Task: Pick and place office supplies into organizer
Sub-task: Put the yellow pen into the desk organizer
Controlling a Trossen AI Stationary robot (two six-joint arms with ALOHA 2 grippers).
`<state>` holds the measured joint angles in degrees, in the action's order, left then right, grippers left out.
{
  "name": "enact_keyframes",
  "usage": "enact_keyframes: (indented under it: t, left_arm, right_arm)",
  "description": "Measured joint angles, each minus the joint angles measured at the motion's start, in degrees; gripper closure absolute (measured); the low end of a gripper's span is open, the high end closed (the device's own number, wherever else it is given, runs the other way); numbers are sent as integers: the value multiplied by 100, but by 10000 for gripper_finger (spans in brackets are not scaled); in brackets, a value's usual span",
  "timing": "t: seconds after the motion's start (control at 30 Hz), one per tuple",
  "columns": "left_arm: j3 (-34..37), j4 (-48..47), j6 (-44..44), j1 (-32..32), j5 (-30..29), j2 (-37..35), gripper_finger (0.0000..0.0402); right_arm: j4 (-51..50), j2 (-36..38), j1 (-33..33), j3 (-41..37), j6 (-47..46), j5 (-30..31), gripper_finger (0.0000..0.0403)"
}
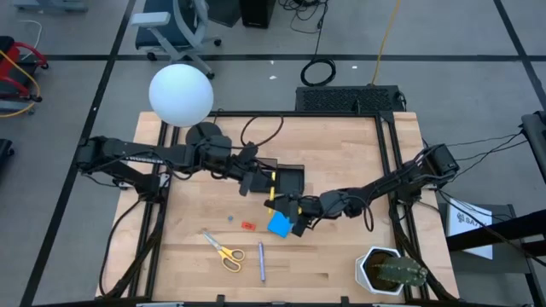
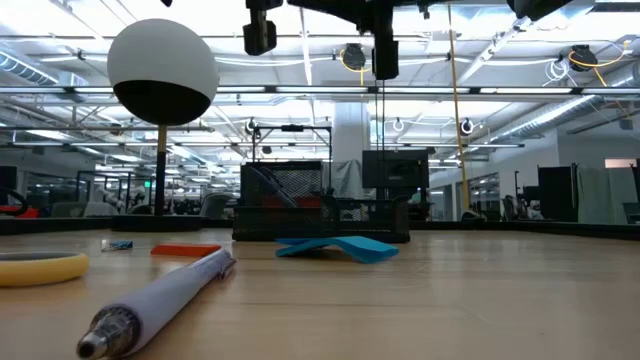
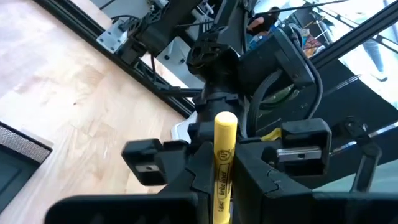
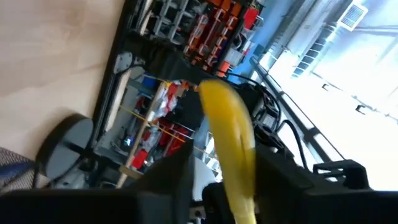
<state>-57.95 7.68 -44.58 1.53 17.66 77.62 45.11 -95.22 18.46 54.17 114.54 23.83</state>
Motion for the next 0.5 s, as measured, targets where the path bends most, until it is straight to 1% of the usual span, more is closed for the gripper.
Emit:
enact_keyframes:
  t: [0.07,0.13,0.2,0.33,0.43,0.5]
  left_arm:
    - [0,-7,48,-1,-18,0,367]
    - [1,-28,-8,2,-16,1,367]
    - [2,-37,-29,3,-19,7,367]
    - [2,-33,136,31,-76,7,363]
    - [2,-39,349,117,-16,7,344]
    - [2,-69,666,204,178,7,323]
  right_arm:
    - [-2,1,19,0,-259,-10,323]
    - [34,4,44,10,-324,-7,367]
    - [38,7,48,13,-384,-13,369]
    - [139,7,52,13,-805,10,369]
    - [169,7,65,13,-980,20,369]
    - [202,7,72,13,-1116,31,369]
